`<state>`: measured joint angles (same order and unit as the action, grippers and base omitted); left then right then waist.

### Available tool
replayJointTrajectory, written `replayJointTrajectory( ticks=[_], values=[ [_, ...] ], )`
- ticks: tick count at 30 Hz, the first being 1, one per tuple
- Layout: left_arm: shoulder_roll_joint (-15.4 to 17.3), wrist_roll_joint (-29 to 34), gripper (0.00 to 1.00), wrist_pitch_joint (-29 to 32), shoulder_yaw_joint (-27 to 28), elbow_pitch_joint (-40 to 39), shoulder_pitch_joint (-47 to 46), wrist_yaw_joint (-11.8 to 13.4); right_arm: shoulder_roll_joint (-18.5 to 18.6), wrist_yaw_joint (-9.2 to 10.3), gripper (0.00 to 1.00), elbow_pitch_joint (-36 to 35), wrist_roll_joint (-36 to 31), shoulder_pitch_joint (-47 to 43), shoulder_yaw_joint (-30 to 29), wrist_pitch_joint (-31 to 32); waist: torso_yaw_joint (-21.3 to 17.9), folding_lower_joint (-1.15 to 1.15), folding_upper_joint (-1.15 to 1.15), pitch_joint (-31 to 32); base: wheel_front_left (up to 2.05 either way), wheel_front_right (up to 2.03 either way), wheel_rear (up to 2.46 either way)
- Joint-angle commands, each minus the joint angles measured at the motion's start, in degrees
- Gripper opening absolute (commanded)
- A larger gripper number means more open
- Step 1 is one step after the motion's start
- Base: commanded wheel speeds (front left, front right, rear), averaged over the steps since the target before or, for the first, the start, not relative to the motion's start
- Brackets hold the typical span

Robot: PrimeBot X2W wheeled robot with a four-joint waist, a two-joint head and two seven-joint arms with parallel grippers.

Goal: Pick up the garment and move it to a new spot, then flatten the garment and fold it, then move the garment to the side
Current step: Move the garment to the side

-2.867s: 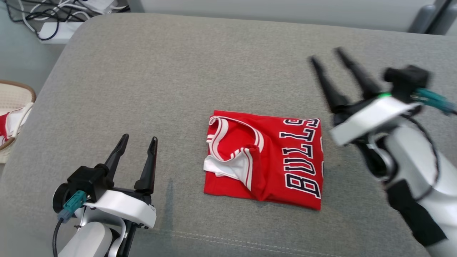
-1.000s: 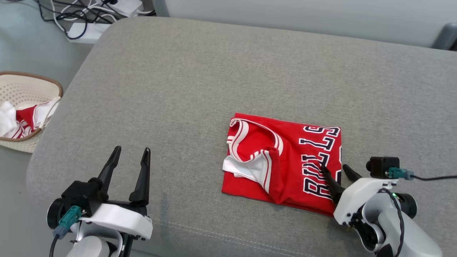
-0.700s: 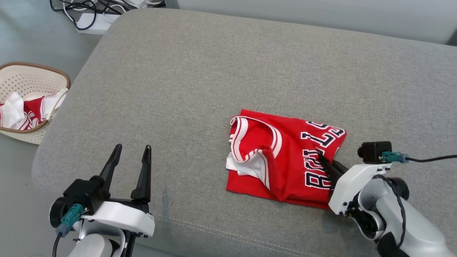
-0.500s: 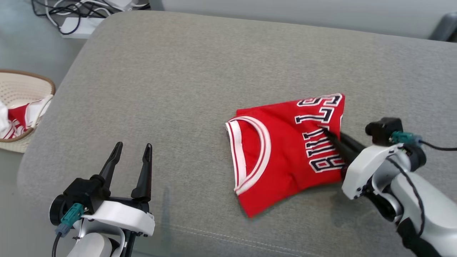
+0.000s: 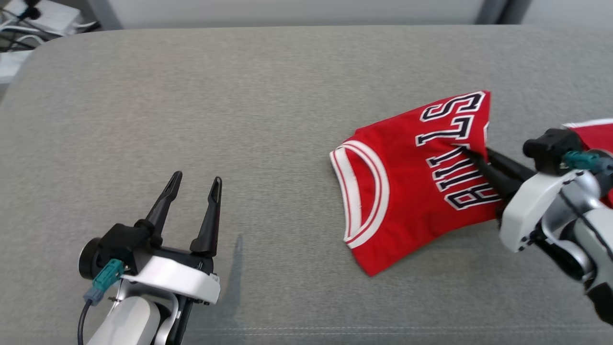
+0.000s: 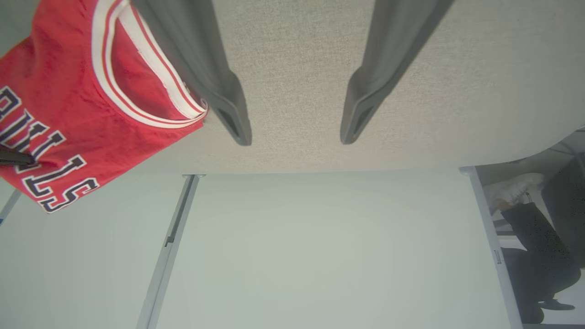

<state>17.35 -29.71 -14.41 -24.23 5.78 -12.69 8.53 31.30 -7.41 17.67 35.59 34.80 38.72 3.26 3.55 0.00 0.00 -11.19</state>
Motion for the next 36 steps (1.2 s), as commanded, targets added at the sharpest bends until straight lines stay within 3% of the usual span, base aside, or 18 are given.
replayJointTrajectory(
  ticks=[1,4,9,24,31,33,34,35,36],
  values=[
    [1.3,0.9,1.0,-0.6,1.9,-1.6,-3.2,-0.5,2.2,-0.08,0.0,-2.3,-0.4,-0.5,-1.2,0.7,-3.7,0.0,0.0,-1.4,0.0,0.0,0.0],
    [1.6,1.2,1.0,-0.2,1.5,-2.1,-5.0,-1.1,5.3,-0.08,0.0,-4.2,-0.7,1.9,-2.8,2.5,-7.1,0.0,0.0,-3.4,0.0,0.0,0.0],
    [1.7,1.8,1.0,0.4,0.6,-2.6,-7.4,-1.9,8.5,-0.08,0.0,-2.0,0.3,7.1,-3.5,4.5,-9.2,0.0,0.0,-6.0,0.0,0.0,0.0],
    [1.2,2.8,1.0,1.7,-2.3,-2.8,-13.3,-4.4,21.5,-0.08,0.0,8.4,3.7,15.6,-6.2,7.0,-7.7,0.0,0.0,-14.7,0.0,0.0,0.0],
    [1.0,3.4,1.0,1.9,-3.3,-2.9,-16.0,-5.3,24.8,-0.08,0.0,15.6,-3.3,17.5,-4.8,7.4,-5.8,0.0,0.0,-18.3,0.0,0.0,0.0],
    [0.7,3.5,1.0,1.8,-3.6,-2.7,-16.6,-5.5,24.4,-0.08,0.45,19.7,-6.6,17.7,-5.6,7.0,-5.2,0.0,0.0,-18.8,0.0,0.0,0.0],
    [0.6,3.5,1.0,1.8,-3.7,-2.6,-16.9,-5.6,23.9,-0.08,0.87,21.7,-7.9,17.7,-6.4,6.2,-4.9,0.0,0.0,-19.1,0.0,0.0,0.0],
    [0.5,3.6,1.0,1.7,-3.8,-2.5,-17.1,-5.7,23.0,-0.08,1.0,24.1,-8.7,17.8,-7.9,5.2,-4.7,0.0,0.0,-19.3,0.0,0.0,0.0],
    [0.4,3.6,1.0,1.7,-3.9,-2.4,-17.4,-5.8,22.1,-0.08,1.0,26.5,-10.0,17.7,-9.4,4.2,-4.5,0.0,0.0,-19.4,0.0,0.0,0.0]
  ],
)
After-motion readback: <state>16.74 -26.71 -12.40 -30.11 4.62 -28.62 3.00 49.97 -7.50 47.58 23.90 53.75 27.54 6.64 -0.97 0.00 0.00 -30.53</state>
